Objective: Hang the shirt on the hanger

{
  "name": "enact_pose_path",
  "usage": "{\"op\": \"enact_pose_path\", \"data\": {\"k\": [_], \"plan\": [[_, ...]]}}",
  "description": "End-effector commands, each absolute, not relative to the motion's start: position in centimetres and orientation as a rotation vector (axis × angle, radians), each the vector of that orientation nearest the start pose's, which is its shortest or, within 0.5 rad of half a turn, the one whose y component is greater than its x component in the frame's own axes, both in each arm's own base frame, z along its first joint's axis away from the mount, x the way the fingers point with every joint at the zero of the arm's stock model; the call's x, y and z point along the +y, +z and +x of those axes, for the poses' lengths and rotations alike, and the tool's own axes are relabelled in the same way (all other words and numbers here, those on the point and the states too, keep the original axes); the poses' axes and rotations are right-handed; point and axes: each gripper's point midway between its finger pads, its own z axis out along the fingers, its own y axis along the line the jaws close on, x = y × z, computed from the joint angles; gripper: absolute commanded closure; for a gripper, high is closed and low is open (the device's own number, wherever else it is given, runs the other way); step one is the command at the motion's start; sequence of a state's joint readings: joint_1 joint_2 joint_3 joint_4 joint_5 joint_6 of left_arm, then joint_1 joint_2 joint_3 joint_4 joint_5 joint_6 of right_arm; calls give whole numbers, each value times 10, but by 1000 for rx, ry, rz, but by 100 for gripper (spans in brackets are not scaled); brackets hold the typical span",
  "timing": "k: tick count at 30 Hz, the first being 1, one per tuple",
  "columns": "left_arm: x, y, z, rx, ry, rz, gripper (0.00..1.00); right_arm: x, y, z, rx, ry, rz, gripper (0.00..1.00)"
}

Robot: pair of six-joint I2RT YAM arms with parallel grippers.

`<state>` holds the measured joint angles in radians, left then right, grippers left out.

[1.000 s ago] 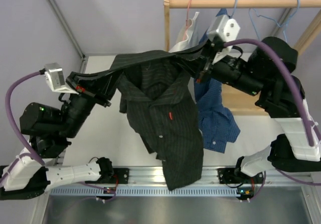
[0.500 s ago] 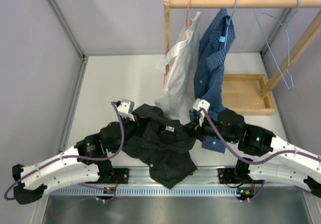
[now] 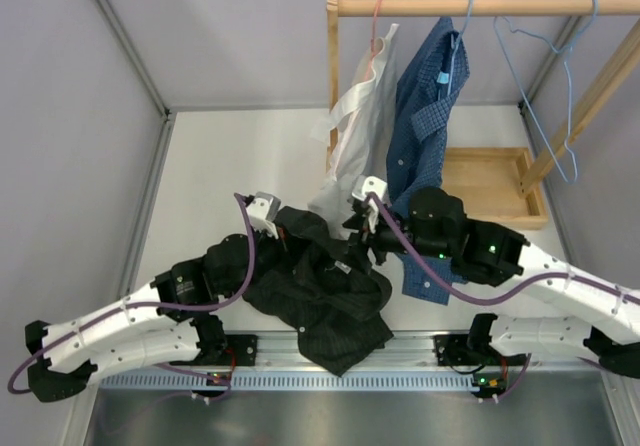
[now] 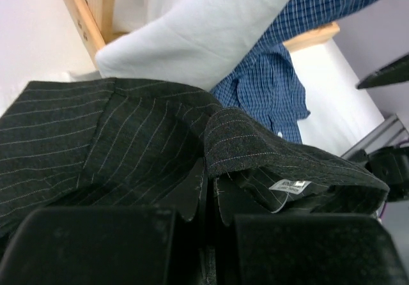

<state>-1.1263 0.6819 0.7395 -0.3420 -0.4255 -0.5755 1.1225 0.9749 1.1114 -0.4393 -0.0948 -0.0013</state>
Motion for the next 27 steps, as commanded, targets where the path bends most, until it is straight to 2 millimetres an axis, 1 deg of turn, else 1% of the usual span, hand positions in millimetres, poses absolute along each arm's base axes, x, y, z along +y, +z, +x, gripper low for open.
{"op": "enact_pose_path", "data": {"k": [1,2,4,5,7,8,9,10,11,12,13,14,15,16,17,18,19,20,23,25,26,27], "plan": [[-237,268,159,1905,-850,248,100,321,318,131,1588,835,-1205,37],[-238,273,158,1899,-861,256,100,329,315,137,1597,810,-1215,37],[-237,274,158,1904,-861,253,100,335,308,144,1615,782,-1227,39],[-237,277,157,1900,-867,251,100,340,299,147,1636,766,-1246,39],[-235,280,157,1896,-868,241,100,345,290,149,1656,756,-1263,41],[-233,280,157,1900,-860,242,100,347,280,150,1674,744,-1279,43],[-231,284,158,1893,-858,234,100,347,276,153,1682,724,-1279,50],[-230,285,158,1895,-852,229,100,346,272,158,1694,697,-1266,52],[-229,283,159,1908,-836,235,100,344,267,168,1714,635,-1233,55],[-229,287,159,1905,-837,232,100,344,265,171,1720,618,-1225,79],[-228,287,159,1909,-829,236,100,339,266,183,1736,553,-1173,95],[-230,287,159,1914,-825,241,99,338,270,188,1738,532,-1140,100],[-230,288,158,1914,-827,250,88,336,274,192,1734,515,-1109,100],[-230,290,158,1909,-826,265,69,331,282,198,1731,490,-1064,100],[-231,289,157,1909,-823,278,31,329,287,199,1738,489,-1026,100],[-230,288,156,1907,-822,294,24,327,288,201,1749,477,-1004,100],[-232,285,154,1906,-817,339,22,325,294,203,1750,469,-985,100],[-232,281,152,1908,-812,366,21,325,295,203,1760,475,-974,100],[-234,268,150,1915,-781,440,23,323,292,205,1802,462,-969,100],[-237,267,151,1889,-785,469,24,323,289,205,1821,459,-974,100],[-240,262,150,1883,-794,489,25,323,288,207,1828,461,-969,100],[-242,263,150,1864,-801,493,27,324,287,206,1830,470,-978,100]]}}
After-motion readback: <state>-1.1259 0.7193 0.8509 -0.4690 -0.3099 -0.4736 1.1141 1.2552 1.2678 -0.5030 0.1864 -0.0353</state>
